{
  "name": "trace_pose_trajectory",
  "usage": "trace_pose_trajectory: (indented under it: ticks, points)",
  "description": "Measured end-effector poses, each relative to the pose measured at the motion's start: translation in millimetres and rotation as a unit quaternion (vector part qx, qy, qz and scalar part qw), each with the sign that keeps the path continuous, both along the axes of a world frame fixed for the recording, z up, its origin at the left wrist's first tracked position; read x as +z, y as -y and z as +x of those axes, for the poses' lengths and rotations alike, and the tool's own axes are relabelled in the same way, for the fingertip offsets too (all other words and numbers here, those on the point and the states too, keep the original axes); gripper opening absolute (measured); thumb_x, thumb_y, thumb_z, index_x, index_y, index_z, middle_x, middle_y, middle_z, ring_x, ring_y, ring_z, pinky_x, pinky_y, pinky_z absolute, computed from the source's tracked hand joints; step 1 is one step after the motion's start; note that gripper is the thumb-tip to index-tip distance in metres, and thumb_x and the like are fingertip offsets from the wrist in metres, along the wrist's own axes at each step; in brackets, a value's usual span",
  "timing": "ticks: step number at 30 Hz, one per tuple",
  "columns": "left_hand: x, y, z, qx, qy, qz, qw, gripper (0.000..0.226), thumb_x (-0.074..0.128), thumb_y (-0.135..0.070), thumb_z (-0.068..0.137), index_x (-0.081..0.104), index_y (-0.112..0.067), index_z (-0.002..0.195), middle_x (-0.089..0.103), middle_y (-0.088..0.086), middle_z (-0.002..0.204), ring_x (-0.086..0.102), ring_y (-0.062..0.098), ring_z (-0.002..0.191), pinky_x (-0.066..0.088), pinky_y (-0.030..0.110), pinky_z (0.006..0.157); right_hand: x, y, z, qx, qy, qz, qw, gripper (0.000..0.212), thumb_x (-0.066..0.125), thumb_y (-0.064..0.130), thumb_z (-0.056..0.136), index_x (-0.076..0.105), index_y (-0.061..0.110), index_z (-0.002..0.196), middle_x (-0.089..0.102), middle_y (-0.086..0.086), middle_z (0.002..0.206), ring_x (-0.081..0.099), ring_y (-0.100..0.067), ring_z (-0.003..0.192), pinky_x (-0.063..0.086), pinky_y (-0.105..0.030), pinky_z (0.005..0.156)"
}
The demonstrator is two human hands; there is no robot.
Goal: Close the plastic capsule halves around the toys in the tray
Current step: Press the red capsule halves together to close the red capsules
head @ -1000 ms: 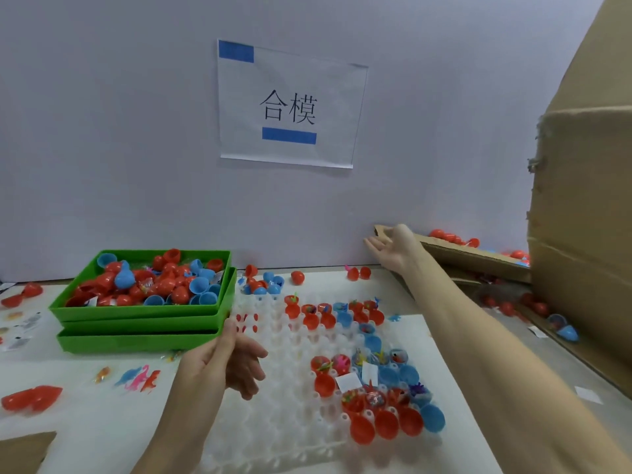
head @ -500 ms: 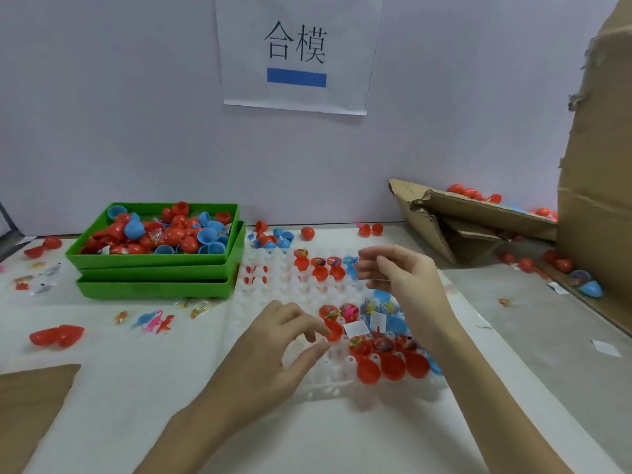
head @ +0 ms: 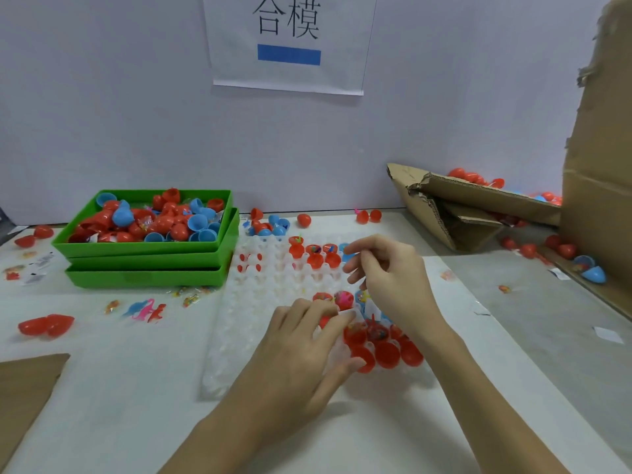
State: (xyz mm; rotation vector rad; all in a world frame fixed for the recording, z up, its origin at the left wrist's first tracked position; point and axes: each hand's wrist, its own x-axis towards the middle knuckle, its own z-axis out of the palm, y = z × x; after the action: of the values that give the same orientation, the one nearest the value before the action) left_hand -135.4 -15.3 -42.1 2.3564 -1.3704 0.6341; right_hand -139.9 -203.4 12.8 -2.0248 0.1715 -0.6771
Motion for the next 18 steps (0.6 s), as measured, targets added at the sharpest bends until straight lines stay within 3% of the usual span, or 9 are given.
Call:
trace_pose_trajectory:
  ticks: [5, 10, 15, 18]
  points:
    - [1.9, 2.1, 0.2, 0.022, -0.02, -0.01, 1.0, 0.052, 0.043, -0.05, 0.104, 0.065, -0.013, 0.134, 0.062, -0.001, 0.132, 0.057, 0.02, 0.123, 0.037, 0.03, 0.101, -0.3, 4.0, -0.3, -0.002, -0.016, -0.014, 1.0, 0.029, 0.046, 0.001, 0.104, 0.072, 0.013, 0.102, 0.073, 0.004, 0.079, 0.07, -0.009, 0.07, 0.055, -0.016, 0.065]
    - [1.2, 3.5, 0.1, 0.002, -0.06, 0.0, 0.998, 0.064, 0.044, -0.061, 0.103, 0.062, -0.014, 0.142, 0.061, -0.006, 0.144, 0.052, 0.013, 0.137, 0.034, 0.033, 0.111, -0.8, 15.3, -0.6, 0.024, -0.078, -0.128, 0.988, 0.019, 0.062, 0.008, 0.099, 0.075, 0.021, 0.103, 0.072, 0.013, 0.091, 0.067, -0.002, 0.079, 0.05, -0.006, 0.068]
    - [-1.7, 5.4, 0.0, -0.013, -0.033, -0.005, 0.999, 0.058, 0.049, -0.059, 0.101, 0.068, -0.015, 0.134, 0.072, -0.008, 0.127, 0.062, 0.011, 0.126, 0.035, 0.035, 0.109, 0.2, 24.7, -0.6, 0.027, -0.094, -0.162, 0.982, 0.017, 0.066, 0.015, 0.097, 0.074, 0.03, 0.094, 0.071, 0.019, 0.091, 0.066, -0.003, 0.083, 0.048, -0.006, 0.067]
    - [-4.6, 6.7, 0.3, -0.024, -0.023, -0.031, 0.999, 0.053, 0.055, -0.055, 0.1, 0.069, -0.014, 0.131, 0.073, -0.008, 0.12, 0.064, 0.013, 0.12, 0.038, 0.035, 0.107, 6.1, 32.2, -5.1, 0.088, -0.137, -0.211, 0.964, 0.018, 0.072, 0.021, 0.094, 0.073, 0.038, 0.087, 0.071, 0.021, 0.088, 0.062, -0.001, 0.08, 0.048, -0.011, 0.063]
